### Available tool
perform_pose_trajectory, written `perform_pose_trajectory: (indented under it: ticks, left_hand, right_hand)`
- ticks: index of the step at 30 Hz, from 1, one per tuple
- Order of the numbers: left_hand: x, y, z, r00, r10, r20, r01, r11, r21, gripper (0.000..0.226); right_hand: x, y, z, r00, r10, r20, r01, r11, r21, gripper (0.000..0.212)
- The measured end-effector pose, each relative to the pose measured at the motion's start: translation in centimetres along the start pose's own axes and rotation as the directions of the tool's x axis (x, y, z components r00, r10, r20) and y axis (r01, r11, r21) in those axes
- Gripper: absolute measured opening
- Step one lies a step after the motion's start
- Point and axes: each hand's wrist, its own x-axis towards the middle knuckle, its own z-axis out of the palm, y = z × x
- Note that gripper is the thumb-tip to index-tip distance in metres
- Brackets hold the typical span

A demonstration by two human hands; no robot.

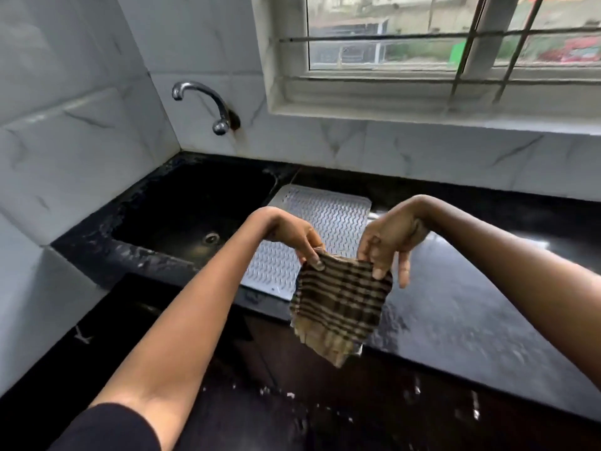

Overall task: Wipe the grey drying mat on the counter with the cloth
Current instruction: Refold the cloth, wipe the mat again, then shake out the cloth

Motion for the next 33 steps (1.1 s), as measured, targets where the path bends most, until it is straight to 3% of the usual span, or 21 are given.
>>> perform_pose_trajectory:
  ticks: [2, 4, 6, 8, 9, 11, 12, 14, 16, 19, 22, 26, 27, 28, 31, 33]
  left_hand:
    - [2.4, 0.6, 3.3, 0.995, -0.051, -0.091, 0.045, 0.997, -0.065, 0.022]
    - [5.2, 1.3, 7.2, 0.946, -0.100, -0.310, 0.063, 0.990, -0.127, 0.040]
    - [7.2, 1.8, 11.0, 0.808, -0.073, -0.585, 0.089, 0.996, 0.000, 0.053]
    - [7.9, 1.6, 13.9, 0.687, 0.049, -0.725, 0.116, 0.977, 0.176, 0.057]
    - [8.1, 1.3, 15.1, 0.681, 0.136, -0.720, 0.093, 0.959, 0.269, 0.059]
    - [8.7, 0.4, 17.1, 0.747, 0.268, -0.608, 0.053, 0.888, 0.456, 0.070]
    - [9.1, -0.1, 18.0, 0.792, 0.285, -0.540, 0.053, 0.849, 0.526, 0.078]
    - [9.9, -1.1, 19.5, 0.857, 0.240, -0.456, 0.086, 0.805, 0.586, 0.090]
    - [10.8, -1.6, 21.0, 0.876, 0.163, -0.454, 0.157, 0.793, 0.588, 0.095]
    - [11.8, -1.3, 23.2, 0.832, 0.103, -0.546, 0.260, 0.796, 0.547, 0.086]
    - [12.3, -1.1, 24.1, 0.789, 0.097, -0.607, 0.281, 0.822, 0.496, 0.074]
    - [11.4, -1.4, 23.4, 0.829, 0.131, -0.544, 0.224, 0.813, 0.537, 0.086]
    - [11.0, -1.4, 22.8, 0.843, 0.145, -0.518, 0.169, 0.842, 0.512, 0.087]
    - [10.5, -1.5, 22.0, 0.855, 0.159, -0.494, 0.105, 0.880, 0.463, 0.083]
    - [7.9, -0.1, 17.2, 0.868, 0.130, -0.479, 0.009, 0.961, 0.277, 0.048]
    - [6.1, 1.1, 12.8, 0.879, 0.080, -0.470, 0.037, 0.972, 0.233, 0.033]
  right_hand:
    - [0.7, 3.1, 2.0, 0.997, 0.065, -0.049, -0.064, 0.998, 0.026, 0.023]
    - [2.2, 6.4, 3.8, 0.935, 0.143, -0.326, -0.167, 0.985, -0.046, 0.026]
    - [3.5, 9.5, 5.6, 0.744, 0.095, -0.661, -0.319, 0.920, -0.227, 0.035]
    - [5.0, 11.4, 7.9, 0.558, -0.100, -0.824, -0.315, 0.893, -0.322, 0.036]
    - [5.7, 12.0, 9.4, 0.477, -0.185, -0.859, -0.248, 0.910, -0.333, 0.033]
    - [7.7, 12.2, 12.7, 0.374, -0.312, -0.873, -0.106, 0.921, -0.375, 0.034]
    - [8.8, 12.0, 14.3, 0.389, -0.353, -0.851, -0.084, 0.906, -0.414, 0.042]
    - [11.1, 12.3, 17.1, 0.495, -0.361, -0.790, -0.143, 0.864, -0.484, 0.068]
    - [12.5, 13.6, 18.5, 0.543, -0.350, -0.763, -0.236, 0.809, -0.539, 0.079]
    - [12.6, 15.8, 19.0, 0.485, -0.437, -0.757, -0.300, 0.731, -0.613, 0.078]
    - [12.6, 16.2, 19.2, 0.418, -0.493, -0.763, -0.293, 0.722, -0.626, 0.077]
    - [12.4, 15.4, 19.0, 0.328, -0.559, -0.762, -0.342, 0.681, -0.647, 0.065]
    - [11.8, 14.8, 18.4, 0.335, -0.546, -0.768, -0.341, 0.689, -0.639, 0.064]
    - [11.2, 14.1, 17.7, 0.367, -0.527, -0.766, -0.342, 0.690, -0.638, 0.061]
    - [7.9, 10.4, 13.6, 0.636, -0.320, -0.702, -0.273, 0.757, -0.593, 0.044]
    - [5.8, 7.4, 10.0, 0.829, -0.111, -0.548, -0.273, 0.775, -0.570, 0.037]
